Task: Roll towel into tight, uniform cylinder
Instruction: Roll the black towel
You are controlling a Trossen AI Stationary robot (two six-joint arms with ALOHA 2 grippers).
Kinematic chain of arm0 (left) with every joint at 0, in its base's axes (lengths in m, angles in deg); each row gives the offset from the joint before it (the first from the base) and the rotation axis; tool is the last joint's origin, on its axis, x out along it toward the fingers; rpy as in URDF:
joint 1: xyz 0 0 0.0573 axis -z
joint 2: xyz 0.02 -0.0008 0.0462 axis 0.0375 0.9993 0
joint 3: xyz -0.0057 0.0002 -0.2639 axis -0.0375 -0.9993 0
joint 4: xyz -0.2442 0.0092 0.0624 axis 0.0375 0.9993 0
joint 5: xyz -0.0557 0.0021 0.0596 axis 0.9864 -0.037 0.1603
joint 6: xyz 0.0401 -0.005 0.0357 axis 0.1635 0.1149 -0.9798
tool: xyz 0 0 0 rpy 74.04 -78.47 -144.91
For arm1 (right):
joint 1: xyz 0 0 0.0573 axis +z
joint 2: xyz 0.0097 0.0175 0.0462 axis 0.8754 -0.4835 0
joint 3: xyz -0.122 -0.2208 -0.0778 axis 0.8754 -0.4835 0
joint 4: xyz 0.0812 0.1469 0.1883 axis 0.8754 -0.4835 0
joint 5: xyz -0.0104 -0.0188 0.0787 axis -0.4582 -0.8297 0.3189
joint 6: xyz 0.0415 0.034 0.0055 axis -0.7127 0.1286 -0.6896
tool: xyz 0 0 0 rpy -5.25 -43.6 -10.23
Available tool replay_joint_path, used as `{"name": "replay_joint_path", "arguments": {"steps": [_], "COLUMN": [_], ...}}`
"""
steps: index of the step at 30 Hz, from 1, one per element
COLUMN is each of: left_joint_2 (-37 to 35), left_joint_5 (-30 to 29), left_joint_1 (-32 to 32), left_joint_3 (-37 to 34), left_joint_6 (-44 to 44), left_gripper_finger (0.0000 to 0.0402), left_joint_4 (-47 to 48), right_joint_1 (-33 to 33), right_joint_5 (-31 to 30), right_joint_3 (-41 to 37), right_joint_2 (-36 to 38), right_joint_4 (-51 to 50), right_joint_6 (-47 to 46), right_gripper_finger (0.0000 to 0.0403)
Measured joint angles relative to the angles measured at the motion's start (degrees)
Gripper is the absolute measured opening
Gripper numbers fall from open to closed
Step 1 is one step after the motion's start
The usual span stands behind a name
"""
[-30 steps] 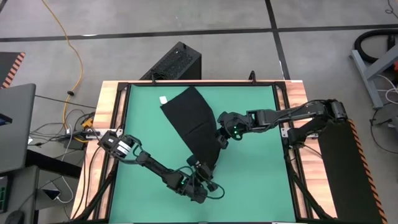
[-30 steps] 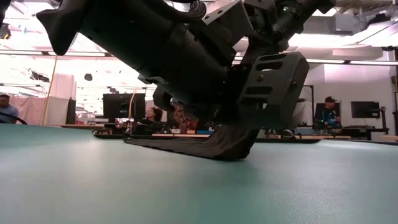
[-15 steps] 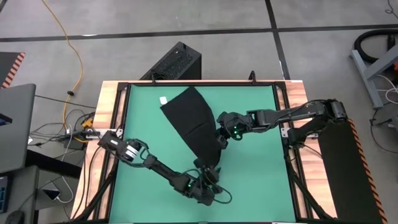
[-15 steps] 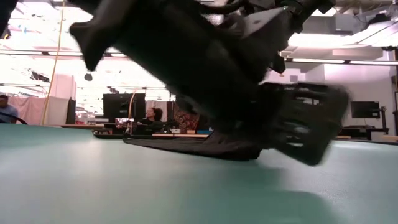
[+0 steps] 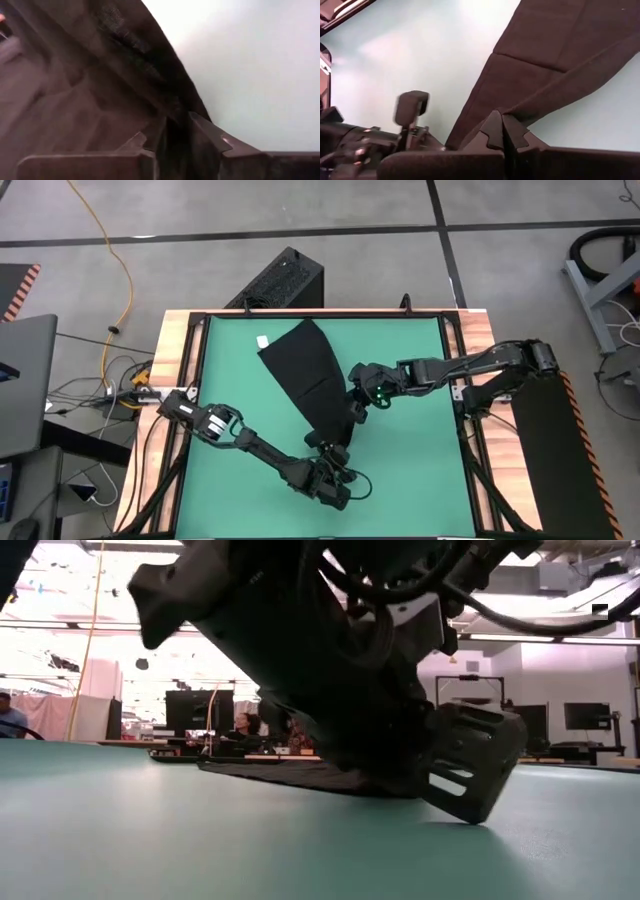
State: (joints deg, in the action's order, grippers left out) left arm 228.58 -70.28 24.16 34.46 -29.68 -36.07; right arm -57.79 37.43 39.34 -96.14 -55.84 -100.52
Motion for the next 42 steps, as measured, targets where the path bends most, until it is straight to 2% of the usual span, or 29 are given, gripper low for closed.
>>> {"name": "replay_joint_path", "arguments": {"steps": [6,9,15,18,21,26,32,37,40,42], "left_joint_2": [-0.07,-0.08,-0.26,-0.25,-0.26,-0.26,-0.67,-3.59,-4.94,-5.21], "left_joint_5": [0.93,-1.04,-1.49,-5.42,-6.13,-2.14,-0.85,5.70,7.95,12.27], "left_joint_1": [-0.31,0.48,1.98,3.11,3.31,3.12,3.90,4.54,4.62,3.81], "left_joint_3": [-0.02,-0.04,-0.04,-0.03,0.53,2.42,3.32,2.86,1.99,1.79], "left_joint_6": [-0.36,0.77,6.84,4.31,-0.35,-0.98,-5.24,-6.67,-6.21,-9.91], "left_gripper_finger": [0.0005,0.0001,0.0000,0.0000,0.0000,0.0000,0.0000,0.0000,0.0000,0.0003], "left_joint_4": [1.59,5.82,12.41,12.58,13.83,18.36,21.08,28.44,24.37,19.34], "right_joint_1": [0.44,0.45,0.37,0.37,0.37,1.97,6.60,11.56,13.84,14.52], "right_joint_5": [-0.04,-0.27,-5.08,-8.15,-9.53,-9.77,-12.34,-14.11,-16.52,-18.34], "right_joint_3": [0.00,0.00,0.02,0.02,-0.11,-3.67,-9.01,-13.23,-14.14,-14.37], "right_joint_2": [0.00,0.00,0.00,0.00,0.00,0.04,0.04,0.02,0.00,0.02], "right_joint_4": [0.34,0.72,-3.59,-7.49,-10.94,-12.41,-12.12,-6.41,-5.95,-6.13], "right_joint_6": [-0.02,-0.03,-0.02,0.04,-0.36,-3.95,-10.53,-16.36,-18.18,-19.12], "right_gripper_finger": [0.0003,0.0003,0.0002,0.0002,0.0001,0.0001,0.0001,0.0001,0.0001,0.0000]}}
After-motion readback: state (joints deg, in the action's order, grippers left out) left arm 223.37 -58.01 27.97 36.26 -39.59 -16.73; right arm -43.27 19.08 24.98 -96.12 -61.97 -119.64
